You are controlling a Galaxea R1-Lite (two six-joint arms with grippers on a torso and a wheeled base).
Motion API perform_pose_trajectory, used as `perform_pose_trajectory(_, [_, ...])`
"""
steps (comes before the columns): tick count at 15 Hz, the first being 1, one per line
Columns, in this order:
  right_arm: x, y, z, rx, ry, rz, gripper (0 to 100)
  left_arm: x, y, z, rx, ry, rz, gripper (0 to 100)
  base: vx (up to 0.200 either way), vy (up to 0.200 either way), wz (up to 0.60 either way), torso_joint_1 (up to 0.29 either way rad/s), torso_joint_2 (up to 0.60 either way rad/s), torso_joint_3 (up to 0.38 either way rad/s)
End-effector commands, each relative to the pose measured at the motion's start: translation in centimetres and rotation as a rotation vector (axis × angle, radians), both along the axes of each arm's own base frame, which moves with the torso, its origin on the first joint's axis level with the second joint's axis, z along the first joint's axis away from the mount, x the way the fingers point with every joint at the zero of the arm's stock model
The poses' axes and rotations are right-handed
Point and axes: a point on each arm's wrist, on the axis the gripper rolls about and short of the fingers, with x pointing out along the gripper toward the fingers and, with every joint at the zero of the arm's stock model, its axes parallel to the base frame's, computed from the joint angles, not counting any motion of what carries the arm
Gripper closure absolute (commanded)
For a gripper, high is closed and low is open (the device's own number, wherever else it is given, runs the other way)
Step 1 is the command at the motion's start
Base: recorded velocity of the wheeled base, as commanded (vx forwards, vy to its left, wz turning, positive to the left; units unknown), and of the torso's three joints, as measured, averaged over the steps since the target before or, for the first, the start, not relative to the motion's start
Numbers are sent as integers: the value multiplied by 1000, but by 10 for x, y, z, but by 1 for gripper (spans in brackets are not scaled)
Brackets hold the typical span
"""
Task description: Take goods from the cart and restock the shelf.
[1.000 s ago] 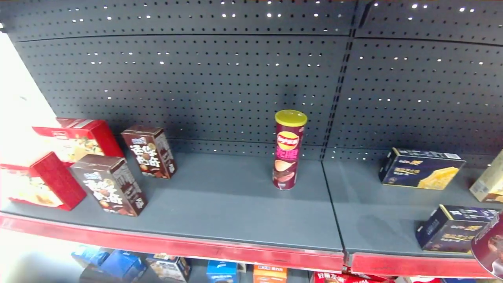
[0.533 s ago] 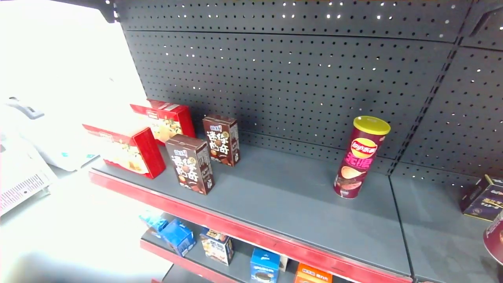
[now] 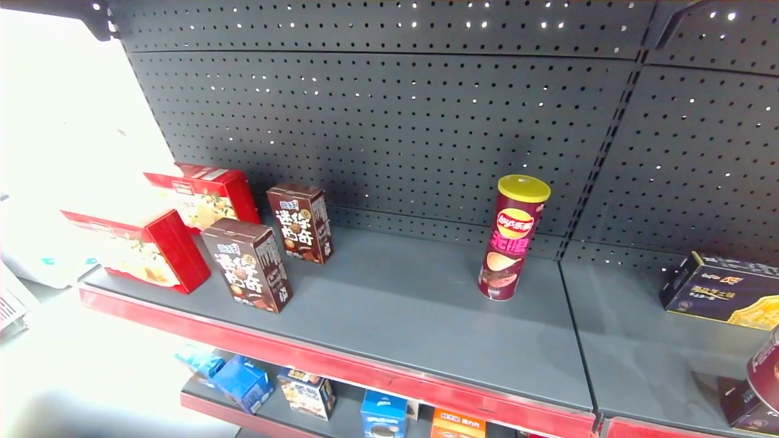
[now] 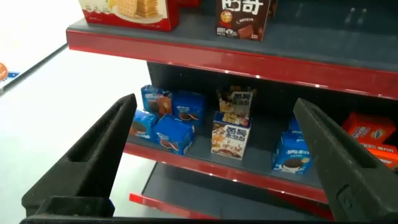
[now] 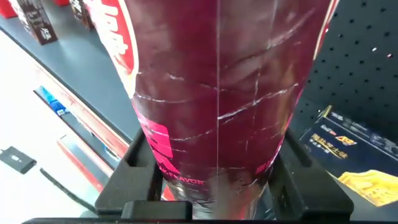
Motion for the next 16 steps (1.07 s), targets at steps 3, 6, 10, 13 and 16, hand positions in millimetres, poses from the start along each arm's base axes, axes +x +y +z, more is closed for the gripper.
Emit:
perform_pose_trajectory(3, [-1,0,-1,1,0,4,100,0,0,0,0,2,-1,0,0,0,-600,-1,-1,6])
perform_pose_trajectory(6, [-1,0,-1,2,2,7,100,0,0,0,0,1,1,0,0,0,-600,10,4,1])
perform_pose_trajectory(10, [1,1,-4,7,12,15,100,0,0,0,0,1,1,0,0,0,-150,2,1,2])
perform_pose_trajectory(13, [2,1,-6,6,22,12,100,0,0,0,0,2,-1,0,0,0,0,0,0,0])
perform_pose_trajectory(16, [6,1,-7,5,37,2,100,0,0,0,0,1,1,0,0,0,0,0,0,0])
